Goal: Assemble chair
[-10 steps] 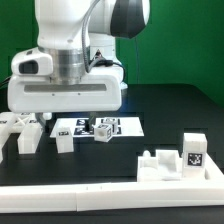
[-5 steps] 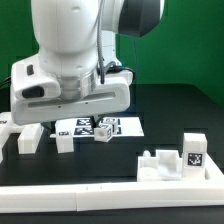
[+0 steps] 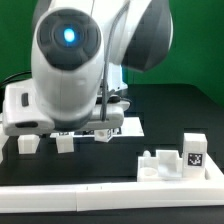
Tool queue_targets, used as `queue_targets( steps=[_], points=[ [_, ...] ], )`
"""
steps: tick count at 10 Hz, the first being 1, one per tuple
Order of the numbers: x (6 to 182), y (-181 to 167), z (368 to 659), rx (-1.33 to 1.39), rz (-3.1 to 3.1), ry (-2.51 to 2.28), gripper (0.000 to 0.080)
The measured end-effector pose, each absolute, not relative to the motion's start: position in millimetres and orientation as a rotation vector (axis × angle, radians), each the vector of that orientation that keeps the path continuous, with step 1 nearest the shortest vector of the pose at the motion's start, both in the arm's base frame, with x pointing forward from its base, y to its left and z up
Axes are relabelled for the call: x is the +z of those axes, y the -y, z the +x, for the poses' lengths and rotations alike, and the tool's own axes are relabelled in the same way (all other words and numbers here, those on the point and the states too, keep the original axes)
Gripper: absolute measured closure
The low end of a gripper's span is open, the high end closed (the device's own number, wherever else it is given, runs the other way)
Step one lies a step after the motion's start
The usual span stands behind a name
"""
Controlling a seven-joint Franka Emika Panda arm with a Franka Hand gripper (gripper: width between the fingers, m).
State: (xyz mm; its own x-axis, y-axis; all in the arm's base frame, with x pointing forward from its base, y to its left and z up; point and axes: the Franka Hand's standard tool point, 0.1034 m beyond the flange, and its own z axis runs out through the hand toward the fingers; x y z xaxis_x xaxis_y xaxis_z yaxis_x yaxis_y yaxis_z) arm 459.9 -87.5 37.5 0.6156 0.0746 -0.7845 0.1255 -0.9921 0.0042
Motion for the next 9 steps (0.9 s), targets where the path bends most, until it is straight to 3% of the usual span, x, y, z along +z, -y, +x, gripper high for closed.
queue_targets(
  steps=[3, 9],
  points=[
    [34.6, 89, 461, -1.349, 2.765, -0.166, 0.015],
    [9.7, 89, 438, -1.415, 2.685, -0.027, 0.015]
  ],
)
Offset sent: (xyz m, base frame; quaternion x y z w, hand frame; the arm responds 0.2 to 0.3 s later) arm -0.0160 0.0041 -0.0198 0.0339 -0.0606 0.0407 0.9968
